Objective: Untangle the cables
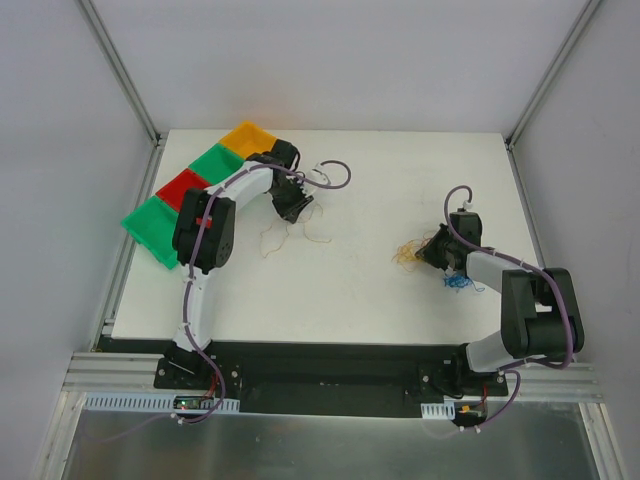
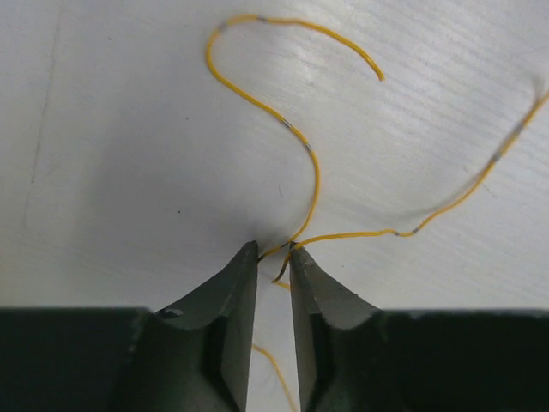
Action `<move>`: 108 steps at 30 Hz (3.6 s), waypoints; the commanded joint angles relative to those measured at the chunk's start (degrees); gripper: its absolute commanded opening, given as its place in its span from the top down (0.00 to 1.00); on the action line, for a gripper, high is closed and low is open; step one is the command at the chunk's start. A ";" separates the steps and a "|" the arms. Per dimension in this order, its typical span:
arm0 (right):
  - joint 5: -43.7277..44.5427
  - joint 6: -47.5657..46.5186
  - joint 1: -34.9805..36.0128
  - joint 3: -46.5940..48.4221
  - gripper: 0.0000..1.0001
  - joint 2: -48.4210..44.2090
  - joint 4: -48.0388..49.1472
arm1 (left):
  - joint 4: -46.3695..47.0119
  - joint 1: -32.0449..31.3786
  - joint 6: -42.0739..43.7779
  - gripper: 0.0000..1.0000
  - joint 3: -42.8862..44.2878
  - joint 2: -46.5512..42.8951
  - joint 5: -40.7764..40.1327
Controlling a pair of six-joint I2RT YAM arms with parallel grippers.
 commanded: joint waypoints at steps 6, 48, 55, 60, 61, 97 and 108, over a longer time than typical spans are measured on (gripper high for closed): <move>-1.53 -0.01 -0.12 0.98 1.00 -0.31 0.16 | -3.05 -1.05 -4.08 1.00 -5.00 -5.65 -5.14; -1.79 -0.01 0.58 0.90 1.00 -1.28 0.33 | 23.40 36.83 -88.46 1.00 -22.49 -24.21 17.42; -2.49 0.07 0.59 1.25 1.00 -1.10 0.25 | 32.64 42.28 -101.12 1.00 -33.92 -28.51 20.26; -2.75 0.07 0.59 1.34 1.00 -0.57 0.25 | 32.03 44.92 -105.16 1.00 -39.63 -32.12 14.27; -2.84 0.16 0.59 1.25 1.00 -0.49 0.25 | 31.51 45.18 -105.87 1.00 -40.07 -32.03 14.36; -3.28 0.25 0.67 1.95 1.00 1.10 -0.02 | -30.37 33.06 -117.57 1.00 4.22 -11.38 -44.23; -3.02 0.25 0.67 1.69 1.00 0.57 0.16 | -36.96 24.80 -106.76 1.00 10.81 -5.05 -76.32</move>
